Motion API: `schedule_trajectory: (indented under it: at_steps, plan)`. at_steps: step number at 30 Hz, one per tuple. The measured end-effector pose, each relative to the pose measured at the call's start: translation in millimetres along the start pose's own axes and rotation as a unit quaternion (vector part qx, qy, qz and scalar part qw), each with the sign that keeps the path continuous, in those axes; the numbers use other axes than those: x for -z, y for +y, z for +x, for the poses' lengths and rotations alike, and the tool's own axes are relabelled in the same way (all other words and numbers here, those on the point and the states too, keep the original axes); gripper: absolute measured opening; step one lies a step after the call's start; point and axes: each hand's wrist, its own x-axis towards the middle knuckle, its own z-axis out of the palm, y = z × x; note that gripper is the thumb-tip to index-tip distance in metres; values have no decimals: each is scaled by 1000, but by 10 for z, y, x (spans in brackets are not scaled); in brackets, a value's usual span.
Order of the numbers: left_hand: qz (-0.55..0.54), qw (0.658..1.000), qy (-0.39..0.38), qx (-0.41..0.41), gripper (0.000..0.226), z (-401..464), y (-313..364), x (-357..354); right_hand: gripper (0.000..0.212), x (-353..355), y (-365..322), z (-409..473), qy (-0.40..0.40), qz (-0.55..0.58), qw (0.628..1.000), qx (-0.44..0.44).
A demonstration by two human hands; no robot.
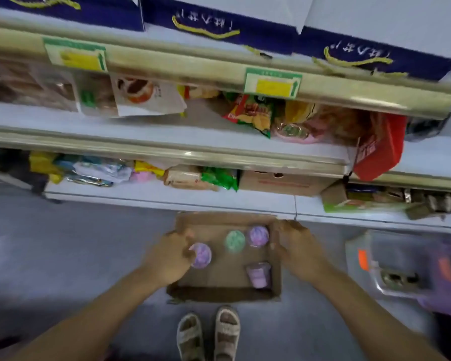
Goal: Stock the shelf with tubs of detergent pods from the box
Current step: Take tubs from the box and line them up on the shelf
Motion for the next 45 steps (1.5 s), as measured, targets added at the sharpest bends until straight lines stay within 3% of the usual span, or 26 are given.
schedule_trajectory:
  at_steps: [12,19,25,37,41,43,45]
  plan:
    - [-26,995,-52,81,44,1067,-726,-1981,31,-1826,1216,1013,-38,6,997,-67]
    - [-30,994,-98,43,53,2095,-897,-3339,44,-3320,2284,1708,-104,5,989,-109]
    - [-10,994,-108,15,58,2684,-1007,-4123,39,-4202,2752,2151,-99,104,978,-151]
    - [-19,991,-120,56,54,3080,-1253,-4478,44,-4721,2641,2571,-84,168,910,-371]
    - [-53,989,-118,71,50,3067,-1286,-4395,27,-4622,2513,2518,-34,264,905,-331]
    - [-89,986,-119,79,50,3039,-1315,-4325,10,-4492,2418,2486,-14,381,869,-316]
    - [-160,975,-124,94,50,3013,-1352,-4246,20,-4327,2303,2482,-7,465,836,-292]
